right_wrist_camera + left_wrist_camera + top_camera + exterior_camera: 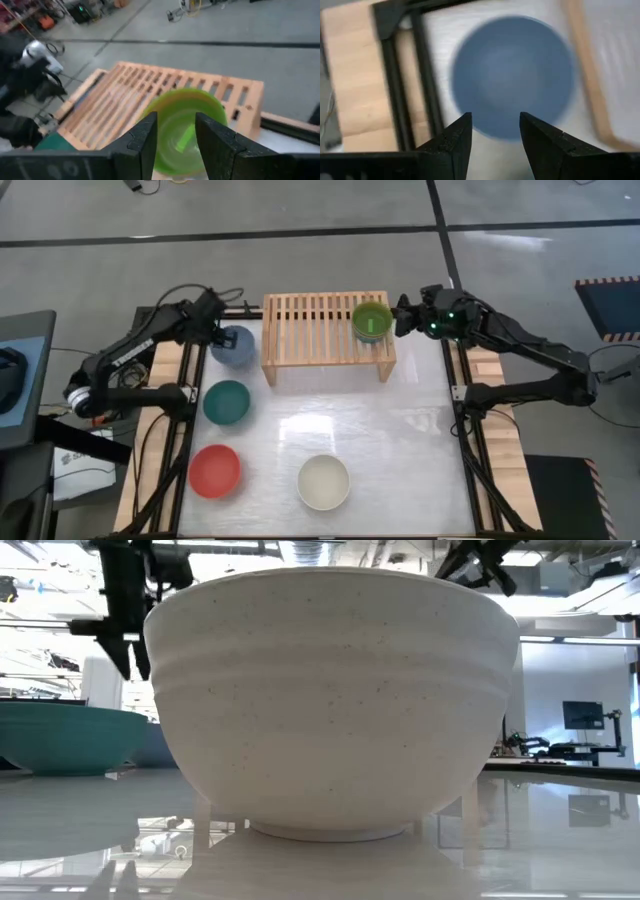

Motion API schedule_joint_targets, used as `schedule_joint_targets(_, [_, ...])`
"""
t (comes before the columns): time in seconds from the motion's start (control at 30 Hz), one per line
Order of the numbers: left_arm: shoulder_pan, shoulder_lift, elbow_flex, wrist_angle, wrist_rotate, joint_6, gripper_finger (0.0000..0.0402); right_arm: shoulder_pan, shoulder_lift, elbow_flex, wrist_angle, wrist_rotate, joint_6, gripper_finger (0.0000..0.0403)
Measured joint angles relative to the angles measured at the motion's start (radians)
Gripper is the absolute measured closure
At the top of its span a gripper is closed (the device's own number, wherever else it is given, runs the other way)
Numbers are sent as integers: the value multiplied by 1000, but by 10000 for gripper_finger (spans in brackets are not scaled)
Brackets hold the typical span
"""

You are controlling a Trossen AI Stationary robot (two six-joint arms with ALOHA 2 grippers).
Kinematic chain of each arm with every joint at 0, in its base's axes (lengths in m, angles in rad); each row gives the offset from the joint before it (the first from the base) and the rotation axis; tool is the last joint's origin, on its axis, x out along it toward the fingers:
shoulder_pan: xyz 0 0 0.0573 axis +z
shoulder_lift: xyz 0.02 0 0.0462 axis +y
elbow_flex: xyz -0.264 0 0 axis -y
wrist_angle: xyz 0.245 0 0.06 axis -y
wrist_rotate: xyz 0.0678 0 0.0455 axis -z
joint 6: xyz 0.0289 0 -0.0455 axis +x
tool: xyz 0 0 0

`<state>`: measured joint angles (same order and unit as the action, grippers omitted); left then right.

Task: Place and stack bowls onto a shelf
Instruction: Put the large blue bowl on the shelf

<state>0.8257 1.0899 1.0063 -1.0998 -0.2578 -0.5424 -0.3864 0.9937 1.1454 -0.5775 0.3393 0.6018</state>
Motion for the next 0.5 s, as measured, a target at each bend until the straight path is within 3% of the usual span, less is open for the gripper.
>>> schedule_joint_targets(0.23, [153, 92, -36, 102, -18, -58, 245, 13, -27, 0, -111, 1, 0, 246])
schedule_joint_targets(0.37, [160, 157, -42, 109, -91, -156, 235, 13, -26, 0, -155, 7, 0, 246])
schedule_joint_targets(0.5, [158, 221, -42, 105, -90, -218, 227, 13, -26, 0, -178, 22, -1, 246])
